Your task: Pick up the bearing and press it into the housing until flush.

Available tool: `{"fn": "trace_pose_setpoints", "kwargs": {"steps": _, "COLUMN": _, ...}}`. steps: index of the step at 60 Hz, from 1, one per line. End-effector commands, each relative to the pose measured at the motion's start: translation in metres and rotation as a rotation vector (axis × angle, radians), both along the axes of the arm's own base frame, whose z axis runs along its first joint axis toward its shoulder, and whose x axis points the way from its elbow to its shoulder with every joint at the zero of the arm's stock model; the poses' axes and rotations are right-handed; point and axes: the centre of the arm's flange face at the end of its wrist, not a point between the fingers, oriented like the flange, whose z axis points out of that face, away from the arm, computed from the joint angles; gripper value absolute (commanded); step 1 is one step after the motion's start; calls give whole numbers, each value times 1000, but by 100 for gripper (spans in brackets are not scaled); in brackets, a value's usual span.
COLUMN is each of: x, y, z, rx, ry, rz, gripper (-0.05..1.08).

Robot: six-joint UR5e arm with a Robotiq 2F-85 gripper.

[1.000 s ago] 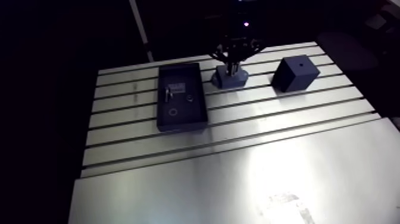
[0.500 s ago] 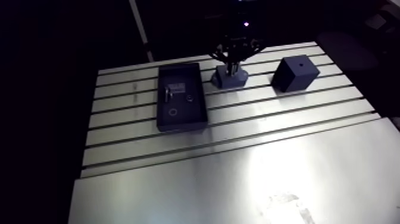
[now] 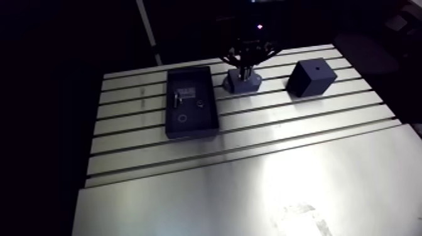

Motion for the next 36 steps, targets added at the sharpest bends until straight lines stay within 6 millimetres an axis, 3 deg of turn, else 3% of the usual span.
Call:
{"fn": "trace_pose_setpoints", "kwargs": {"steps": 1, "x": 0, "y": -2, "z": 9, "rx": -2, "ry": 14, "rz": 2, "gripper": 108}}
{"fn": "trace_pose_setpoints", "kwargs": {"steps": 12, "x": -1, "y": -2, "z": 36, "rx": 8, "ry": 53, "rz": 1, "gripper": 108}}
{"fn": "trace_pose_setpoints", "kwargs": {"steps": 30, "x": 2, "y": -3, "z": 64, "rx": 21, "ry": 90, "rz": 4, "gripper": 107}}
{"fn": "trace_pose_setpoints", "kwargs": {"steps": 32, "x": 3, "y": -3, "z": 67, "rx": 19, "ry": 89, "rz": 3, "gripper": 105}}
{"fn": "trace_pose_setpoints", "kwargs": {"steps": 33, "x": 3, "y": -3, "z": 70, "rx": 19, "ry": 83, "rz": 3, "gripper": 94}}
{"fn": "trace_pose_setpoints", "kwargs": {"steps": 34, "x": 3, "y": -3, "z": 70, "rx": 19, "ry": 83, "rz": 3, "gripper": 94}}
{"fn": "trace_pose_setpoints", "kwargs": {"steps": 35, "x": 4, "y": -4, "z": 72, "rx": 15, "ry": 69, "rz": 3, "gripper": 68}}
{"fn": "trace_pose_setpoints", "kwargs": {"steps": 36, "x": 4, "y": -4, "z": 72, "rx": 15, "ry": 69, "rz": 3, "gripper": 68}}
